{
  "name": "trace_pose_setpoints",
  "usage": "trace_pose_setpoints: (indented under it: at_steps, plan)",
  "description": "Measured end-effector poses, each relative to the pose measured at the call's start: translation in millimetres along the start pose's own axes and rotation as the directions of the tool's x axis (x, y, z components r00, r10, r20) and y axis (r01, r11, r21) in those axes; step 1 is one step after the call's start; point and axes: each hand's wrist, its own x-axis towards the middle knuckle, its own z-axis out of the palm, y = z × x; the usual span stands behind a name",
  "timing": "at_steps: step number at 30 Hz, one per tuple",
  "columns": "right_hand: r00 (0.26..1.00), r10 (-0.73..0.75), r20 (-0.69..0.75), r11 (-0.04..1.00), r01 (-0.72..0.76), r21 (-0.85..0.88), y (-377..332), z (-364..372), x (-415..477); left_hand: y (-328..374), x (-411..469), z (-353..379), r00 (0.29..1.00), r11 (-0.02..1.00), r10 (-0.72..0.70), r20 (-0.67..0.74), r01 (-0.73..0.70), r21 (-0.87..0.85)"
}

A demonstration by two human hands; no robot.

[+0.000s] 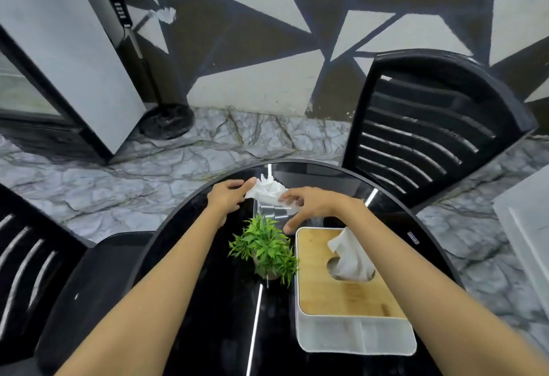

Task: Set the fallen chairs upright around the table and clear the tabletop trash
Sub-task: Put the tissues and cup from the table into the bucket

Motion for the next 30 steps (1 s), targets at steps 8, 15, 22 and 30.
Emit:
trace_pose_setpoints:
  at_steps: [8,15,22,30]
  plan:
    - [1.0,-0.03,0.008,0.999,0.03,0.044,12,-5,4,9,23,21,0.999,0.998,0.002,0.036,-0.005,0.061]
    - [0.996,-0.056,-0.073,0.981,0.068,0.18,-2,-22,-14,11,-2,-18,0.986,0.986,0.026,-0.167,-0.053,-0.158]
    - [0.94,-0.16,-0.301,0.926,0.249,0.285,-82,-23,-44,7,-63,-109,0.93,0.979,0.096,-0.355,-0.152,-0.135]
    - [0.801,-0.327,-0.502,0.837,0.492,0.239,-217,76,-90,-43,-186,-223,0.878,0.939,0.134,-0.459,-0.261,-0.225]
